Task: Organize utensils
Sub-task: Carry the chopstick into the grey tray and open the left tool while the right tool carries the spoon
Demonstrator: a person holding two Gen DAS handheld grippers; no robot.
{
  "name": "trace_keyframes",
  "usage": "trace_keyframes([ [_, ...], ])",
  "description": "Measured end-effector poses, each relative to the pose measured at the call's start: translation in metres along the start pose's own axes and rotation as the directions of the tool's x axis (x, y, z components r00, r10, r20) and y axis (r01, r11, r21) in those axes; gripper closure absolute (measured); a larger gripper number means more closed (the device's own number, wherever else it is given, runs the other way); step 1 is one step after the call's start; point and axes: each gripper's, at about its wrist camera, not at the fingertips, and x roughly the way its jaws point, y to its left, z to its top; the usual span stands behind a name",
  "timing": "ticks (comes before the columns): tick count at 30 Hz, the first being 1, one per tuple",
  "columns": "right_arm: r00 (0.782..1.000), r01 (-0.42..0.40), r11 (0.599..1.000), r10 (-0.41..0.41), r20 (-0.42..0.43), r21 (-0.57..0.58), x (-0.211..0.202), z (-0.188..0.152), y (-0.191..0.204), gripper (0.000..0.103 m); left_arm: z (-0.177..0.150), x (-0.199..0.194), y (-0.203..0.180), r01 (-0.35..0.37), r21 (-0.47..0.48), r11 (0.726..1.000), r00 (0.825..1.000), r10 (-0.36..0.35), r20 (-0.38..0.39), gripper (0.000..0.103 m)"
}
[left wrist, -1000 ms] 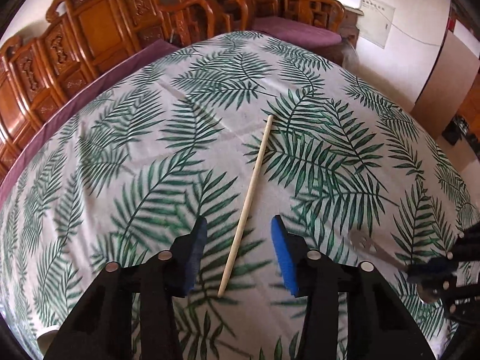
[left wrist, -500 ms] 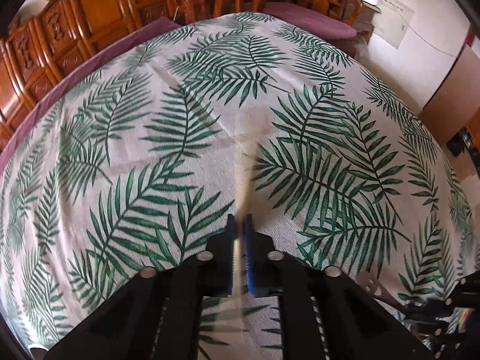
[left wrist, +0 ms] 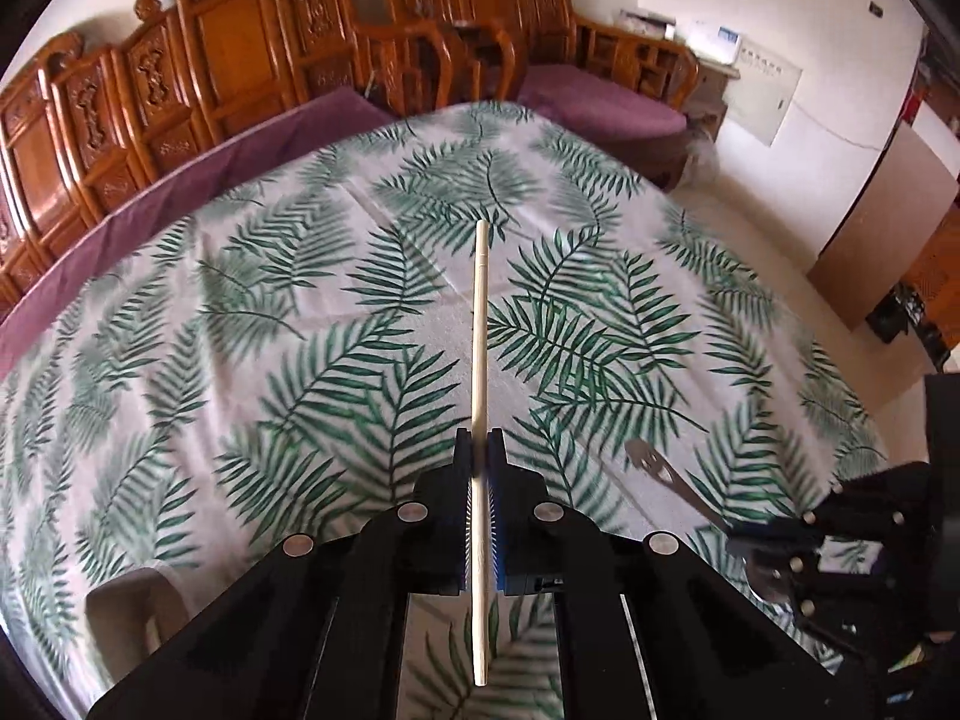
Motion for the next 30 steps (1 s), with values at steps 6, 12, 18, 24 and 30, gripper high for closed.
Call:
trace_keyframes([
  [6, 0.999, 0.006, 1.0, -0.005, 0.032, -0.031, -0.02, 0.007, 0.024, 0.096, -0.018, -0.04, 0.016, -0.013, -0.035, 0.999, 0.999, 0.015, 0.039, 0.099],
  [12, 0.998, -0.007, 0.997, 0.011, 0.057, -0.075, -0.035, 0.014, 0.059, 0.096, -0.047, -0.074, 0.044, -0.038, -0.087, 0.995, 0.997, 0.044, 0.061, 0.099],
  [18, 0.997, -0.027, 0.993, 0.035, 0.063, -0.117, -0.035, 0.023, 0.097, 0.096, -0.085, -0.101, 0.077, -0.066, -0.151, 0.986, 0.994, 0.078, 0.073, 0.099],
  [24, 0.998, -0.032, 0.989, 0.039, 0.05, -0.143, -0.028, 0.03, 0.122, 0.096, -0.123, -0.111, 0.108, -0.082, -0.212, 0.974, 0.993, 0.098, 0.063, 0.099],
  [30, 0.998, -0.042, 0.985, 0.049, 0.04, -0.169, -0.021, 0.039, 0.146, 0.096, -0.146, -0.116, 0.127, -0.099, -0.239, 0.966, 0.992, 0.114, 0.051, 0.099],
])
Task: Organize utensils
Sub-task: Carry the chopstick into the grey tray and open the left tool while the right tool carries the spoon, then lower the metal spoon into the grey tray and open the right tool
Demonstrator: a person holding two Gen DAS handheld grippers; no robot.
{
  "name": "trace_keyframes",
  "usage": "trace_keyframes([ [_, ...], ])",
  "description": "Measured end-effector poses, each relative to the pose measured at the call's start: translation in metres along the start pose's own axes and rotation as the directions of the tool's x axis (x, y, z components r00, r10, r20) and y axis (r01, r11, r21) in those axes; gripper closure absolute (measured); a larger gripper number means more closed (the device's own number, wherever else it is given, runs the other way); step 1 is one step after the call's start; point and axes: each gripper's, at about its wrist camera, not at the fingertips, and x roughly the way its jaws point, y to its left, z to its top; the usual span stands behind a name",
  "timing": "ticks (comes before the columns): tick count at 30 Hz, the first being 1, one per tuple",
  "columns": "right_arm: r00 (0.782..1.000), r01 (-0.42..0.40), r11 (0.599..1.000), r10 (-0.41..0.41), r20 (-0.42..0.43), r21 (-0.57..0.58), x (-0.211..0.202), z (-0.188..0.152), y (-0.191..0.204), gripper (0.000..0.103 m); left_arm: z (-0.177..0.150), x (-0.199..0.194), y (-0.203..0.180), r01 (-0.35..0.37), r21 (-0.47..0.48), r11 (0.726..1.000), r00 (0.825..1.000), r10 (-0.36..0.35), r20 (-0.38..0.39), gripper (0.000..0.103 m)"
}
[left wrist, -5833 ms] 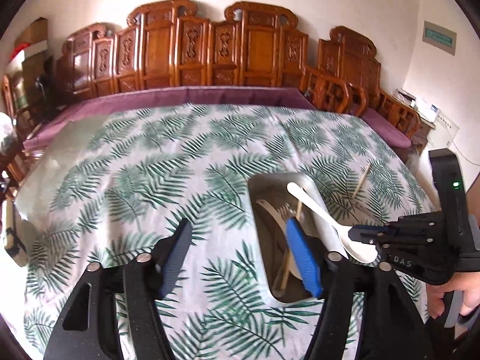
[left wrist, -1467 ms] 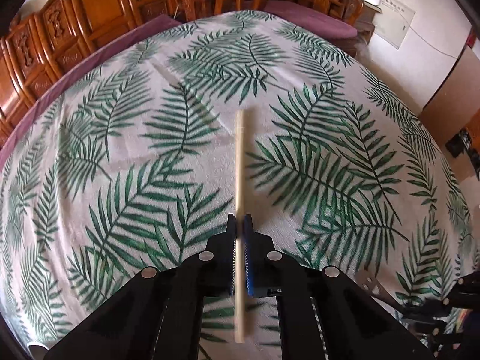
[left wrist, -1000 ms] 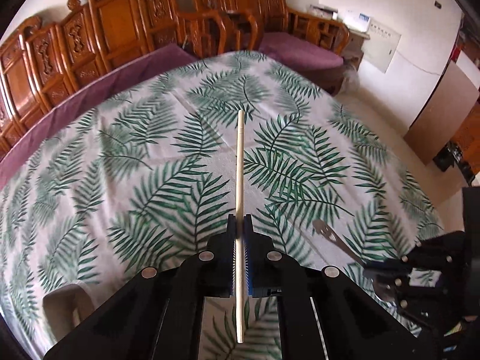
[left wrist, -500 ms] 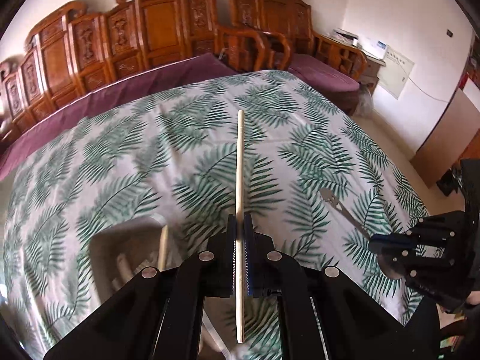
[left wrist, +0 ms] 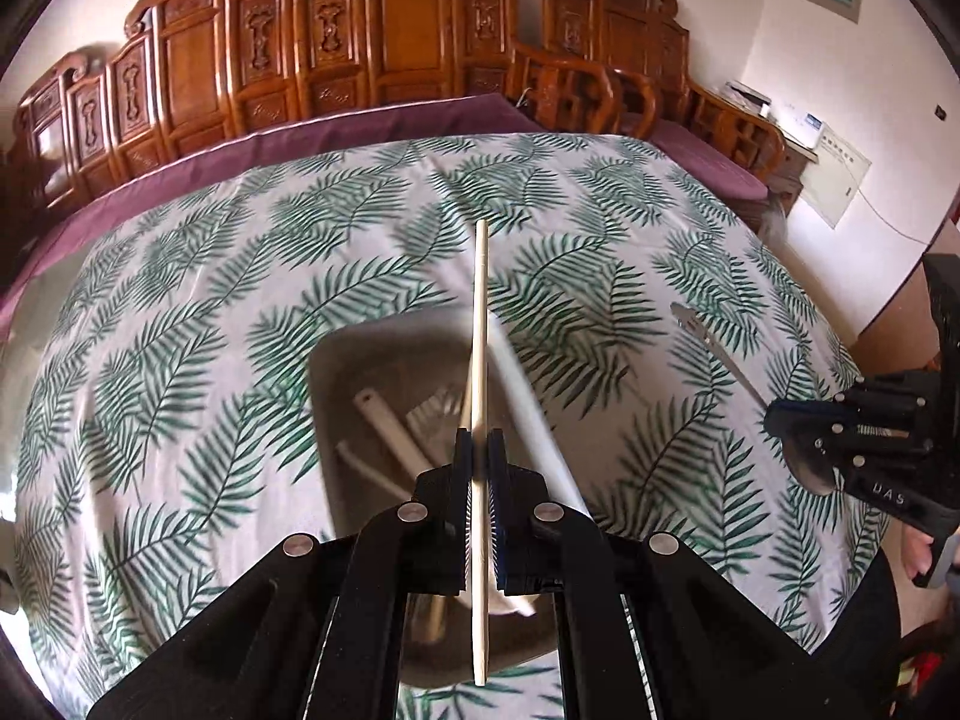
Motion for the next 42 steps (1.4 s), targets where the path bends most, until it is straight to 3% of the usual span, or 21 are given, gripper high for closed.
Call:
trace_keyframes([
  [13, 0.999, -0.016, 0.997, 0.018, 0.028, -0.077, -0.003, 0.038, 0.042, 0.096, -0.025, 0.027, 0.026, 0.02, -0.07, 0.997, 0.998, -0.024, -0.06, 0.099],
  [31, 0.997, -0.079, 0.99, 0.08, 0.005, -0.114, 0.024, 0.062, 0.085, 0.096, -0.025, -0.009, 0.041, 0.005, -0.082, 0.997, 0.999, -0.002, 0.039, 0.098],
  [42, 0.993, -0.12, 0.99, 0.118, -0.023, -0.076, 0.053, 0.076, 0.114, 0.096, -0.035, -0.046, 0.062, -0.052, -0.117, 0.992, 0.991, 0.066, 0.12, 0.067],
])
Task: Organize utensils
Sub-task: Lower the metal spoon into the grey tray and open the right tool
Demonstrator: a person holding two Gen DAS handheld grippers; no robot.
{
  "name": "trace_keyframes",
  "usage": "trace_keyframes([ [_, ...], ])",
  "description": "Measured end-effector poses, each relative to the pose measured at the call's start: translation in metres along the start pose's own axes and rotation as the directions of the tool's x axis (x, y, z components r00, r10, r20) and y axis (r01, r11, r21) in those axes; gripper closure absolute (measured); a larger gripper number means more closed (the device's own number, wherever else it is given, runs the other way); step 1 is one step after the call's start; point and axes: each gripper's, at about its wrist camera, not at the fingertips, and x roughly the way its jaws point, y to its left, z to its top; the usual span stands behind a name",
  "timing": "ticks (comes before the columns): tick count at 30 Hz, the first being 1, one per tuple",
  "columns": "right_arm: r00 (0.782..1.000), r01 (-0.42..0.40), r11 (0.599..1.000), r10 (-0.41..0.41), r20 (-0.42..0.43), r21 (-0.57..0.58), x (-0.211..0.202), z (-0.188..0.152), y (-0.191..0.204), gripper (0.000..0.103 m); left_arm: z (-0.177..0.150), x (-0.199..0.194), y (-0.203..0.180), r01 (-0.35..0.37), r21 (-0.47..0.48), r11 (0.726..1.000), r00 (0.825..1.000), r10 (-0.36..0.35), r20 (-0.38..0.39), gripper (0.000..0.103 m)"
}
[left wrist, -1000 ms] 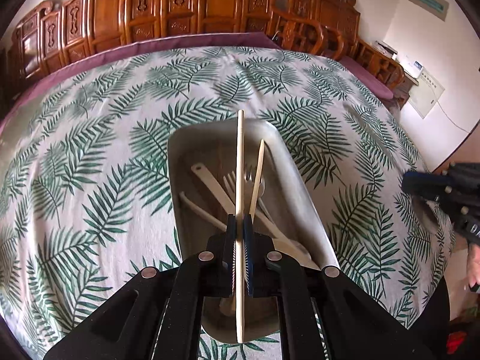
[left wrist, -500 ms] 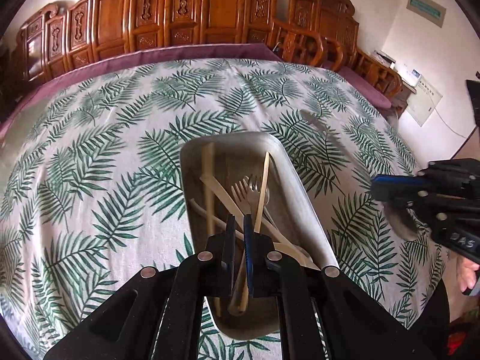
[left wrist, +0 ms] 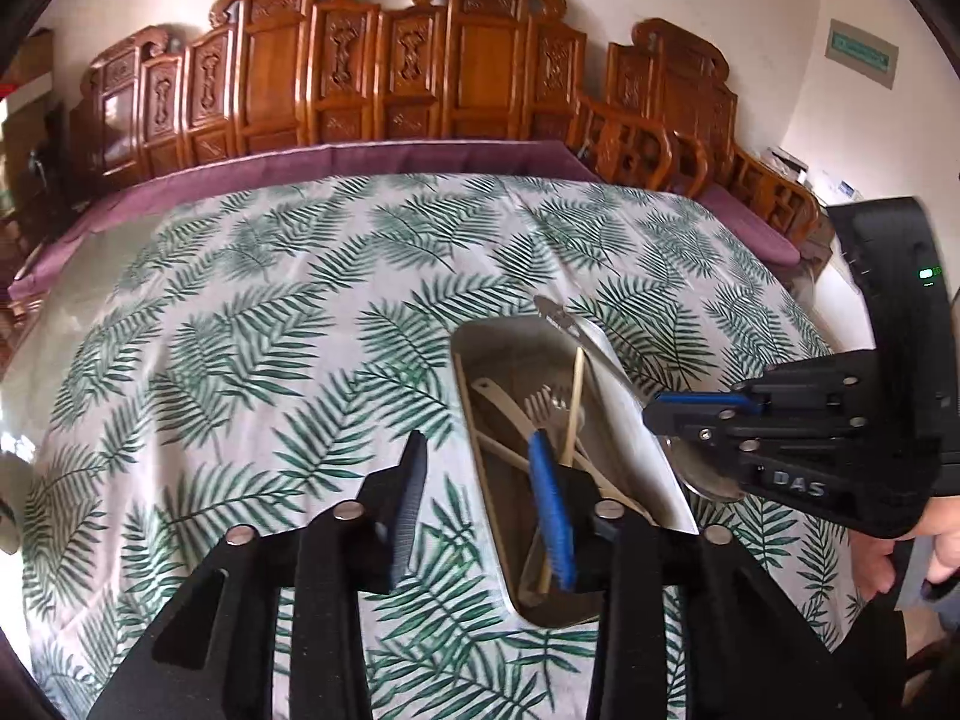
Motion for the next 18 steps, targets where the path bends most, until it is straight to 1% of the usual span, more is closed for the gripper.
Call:
trace_keyframes([
  [2, 1.0, -0.003, 1.0, 0.003, -0.006, 0.011, 0.006, 0.002, 0.002, 0.096, -0.001, -0.005, 0.003, -0.015, 0.002, 1.0, 1.0, 0.015, 0.011, 0.067],
  [8, 1.0, -0.011, 0.998, 0.012, -0.025, 0.059, 0.022, 0.006, 0.004, 0.096, -0.004, -0.01, 0.014, -0.028, -0.021, 0.999, 0.999, 0.028, 0.018, 0.064],
  [11, 0.999, -0.03, 0.995, 0.033, -0.035, 0.093, 0.029, 0.006, 0.003, 0.096, -0.005, -0.012, 0.016, -0.029, -0.026, 0.999, 0.999, 0.029, 0.022, 0.053],
  [18, 0.998, -0.036, 0.995, 0.04, -0.042, 0.095, 0.037, 0.008, 0.005, 0.096, -0.009, -0.015, 0.018, -0.03, -0.029, 0.999, 0.999, 0.03, 0.024, 0.053],
])
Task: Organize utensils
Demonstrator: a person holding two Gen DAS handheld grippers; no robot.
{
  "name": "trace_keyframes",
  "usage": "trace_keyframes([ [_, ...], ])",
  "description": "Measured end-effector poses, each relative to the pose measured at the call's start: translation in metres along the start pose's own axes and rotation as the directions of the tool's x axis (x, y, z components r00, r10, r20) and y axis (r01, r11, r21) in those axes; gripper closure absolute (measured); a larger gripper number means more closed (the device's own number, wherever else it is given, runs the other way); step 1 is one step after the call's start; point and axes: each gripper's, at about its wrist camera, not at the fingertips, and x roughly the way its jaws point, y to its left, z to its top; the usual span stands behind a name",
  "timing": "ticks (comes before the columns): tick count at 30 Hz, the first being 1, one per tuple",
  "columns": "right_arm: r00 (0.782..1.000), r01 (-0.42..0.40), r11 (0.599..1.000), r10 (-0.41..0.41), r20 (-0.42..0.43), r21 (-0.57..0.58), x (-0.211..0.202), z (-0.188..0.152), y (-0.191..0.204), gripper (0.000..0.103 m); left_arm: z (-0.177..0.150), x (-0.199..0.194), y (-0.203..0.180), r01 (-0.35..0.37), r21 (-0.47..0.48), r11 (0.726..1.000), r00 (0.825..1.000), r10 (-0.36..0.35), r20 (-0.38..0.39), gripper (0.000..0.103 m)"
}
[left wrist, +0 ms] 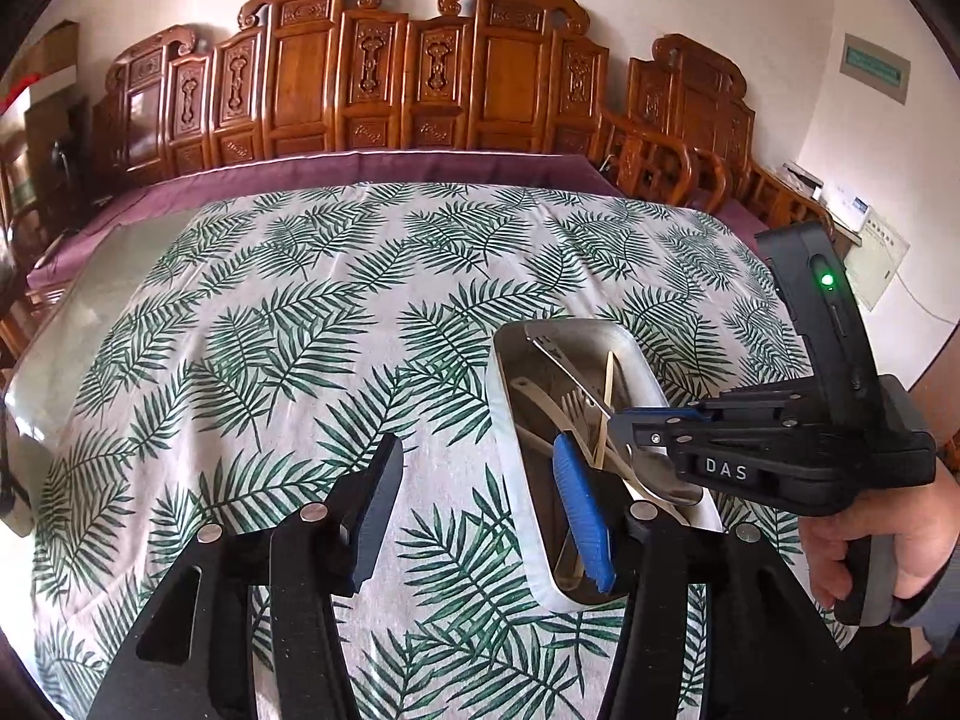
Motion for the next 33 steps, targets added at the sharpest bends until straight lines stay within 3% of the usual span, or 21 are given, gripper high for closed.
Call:
trace_keyframes([
  [14, 1.0, 0.002, 1.0, -0.002, 0.029, -0.02, -0.005, -0.003, -0.002, 0.095, -0.002, -0.003, -0.001, -0.014, 0.003, 1.0, 1.0, 0.014, 0.0, 0.053],
  [25, 0.993, 0.042, 0.998, -0.038, 0.109, -0.036, -0.054, -0.021, -0.006, 0.094, 0.0, -0.016, -0.018, -0.033, 0.014, 0.999, 0.999, 0.033, 0.014, 0.051],
  [26, 0.992, 0.048, 0.998, -0.044, 0.121, -0.032, -0.06, -0.025, -0.009, 0.083, 0.0, -0.018, -0.021, -0.035, 0.015, 0.999, 0.999, 0.034, 0.018, 0.048],
  [27, 0.99, 0.054, 0.998, -0.05, 0.13, -0.026, -0.065, -0.027, -0.011, 0.063, 0.0, -0.02, -0.023, -0.037, 0.017, 0.999, 0.999, 0.036, 0.021, 0.038],
  [29, 0.982, 0.082, 0.997, -0.079, 0.173, -0.007, -0.082, -0.034, -0.017, 0.04, 0.001, -0.027, -0.031, -0.052, 0.024, 0.998, 0.998, 0.051, 0.036, 0.022],
  [31, 0.976, 0.097, 0.995, -0.097, 0.193, 0.008, -0.094, -0.04, -0.022, 0.034, 0.001, -0.034, -0.037, -0.057, 0.027, 0.998, 0.997, 0.056, 0.049, 0.016],
  [33, 0.973, 0.108, 0.994, -0.111, 0.202, 0.024, -0.105, -0.046, -0.027, 0.021, 0.0, -0.04, -0.043, -0.062, 0.028, 0.998, 0.997, 0.061, 0.054, 0.009],
])
